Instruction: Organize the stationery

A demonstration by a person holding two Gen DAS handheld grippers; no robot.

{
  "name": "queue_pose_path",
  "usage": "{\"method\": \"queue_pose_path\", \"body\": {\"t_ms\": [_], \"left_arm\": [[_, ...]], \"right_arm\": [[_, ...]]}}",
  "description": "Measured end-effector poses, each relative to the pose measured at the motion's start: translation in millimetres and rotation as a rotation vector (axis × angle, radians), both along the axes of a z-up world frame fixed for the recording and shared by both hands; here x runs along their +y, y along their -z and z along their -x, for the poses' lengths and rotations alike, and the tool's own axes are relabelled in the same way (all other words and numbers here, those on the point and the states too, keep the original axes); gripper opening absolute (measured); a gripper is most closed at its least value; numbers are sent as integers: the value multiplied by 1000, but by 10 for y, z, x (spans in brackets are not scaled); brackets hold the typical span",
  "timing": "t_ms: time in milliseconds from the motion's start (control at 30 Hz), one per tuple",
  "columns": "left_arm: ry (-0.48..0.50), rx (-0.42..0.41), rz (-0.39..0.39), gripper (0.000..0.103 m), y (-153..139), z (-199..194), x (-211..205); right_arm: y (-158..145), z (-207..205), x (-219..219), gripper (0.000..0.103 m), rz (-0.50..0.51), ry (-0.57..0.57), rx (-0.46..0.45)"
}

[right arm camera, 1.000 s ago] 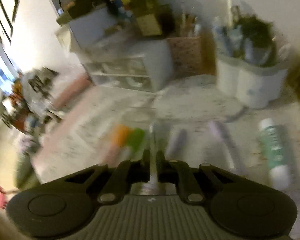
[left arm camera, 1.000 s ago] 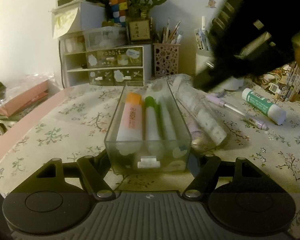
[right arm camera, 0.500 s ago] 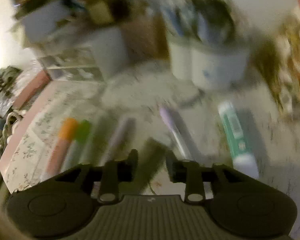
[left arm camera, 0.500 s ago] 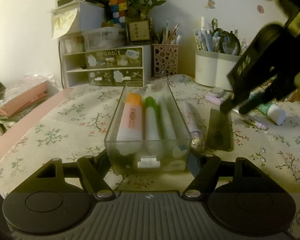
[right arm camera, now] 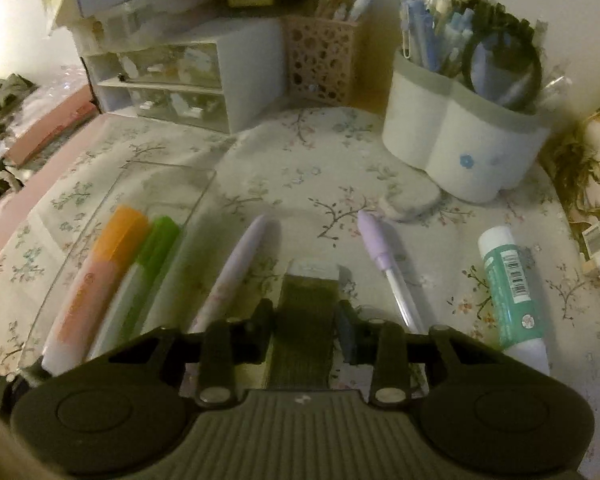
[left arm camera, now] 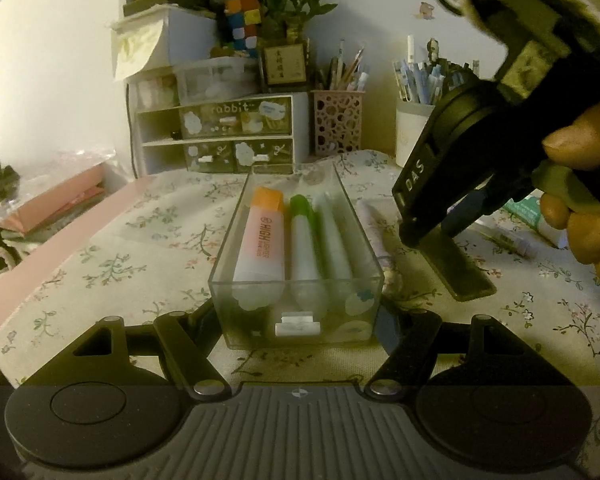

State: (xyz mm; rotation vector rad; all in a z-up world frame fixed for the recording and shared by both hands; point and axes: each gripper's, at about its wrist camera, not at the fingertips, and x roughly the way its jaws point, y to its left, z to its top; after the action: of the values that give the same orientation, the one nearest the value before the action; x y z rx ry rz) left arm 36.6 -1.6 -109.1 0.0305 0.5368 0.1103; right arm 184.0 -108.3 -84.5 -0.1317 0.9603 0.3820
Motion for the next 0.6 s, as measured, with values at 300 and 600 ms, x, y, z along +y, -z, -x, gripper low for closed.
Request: {"method": "queue_pose_path", "body": {"t_ms": [300, 600], "left_arm": [[4, 0, 2, 73, -1, 2, 10], [9, 6, 3, 73, -3, -4, 12]], "right_arm": [[-482, 149, -70, 16, -175, -19, -92], [-451, 5, 165, 17, -159, -98, -104]]}}
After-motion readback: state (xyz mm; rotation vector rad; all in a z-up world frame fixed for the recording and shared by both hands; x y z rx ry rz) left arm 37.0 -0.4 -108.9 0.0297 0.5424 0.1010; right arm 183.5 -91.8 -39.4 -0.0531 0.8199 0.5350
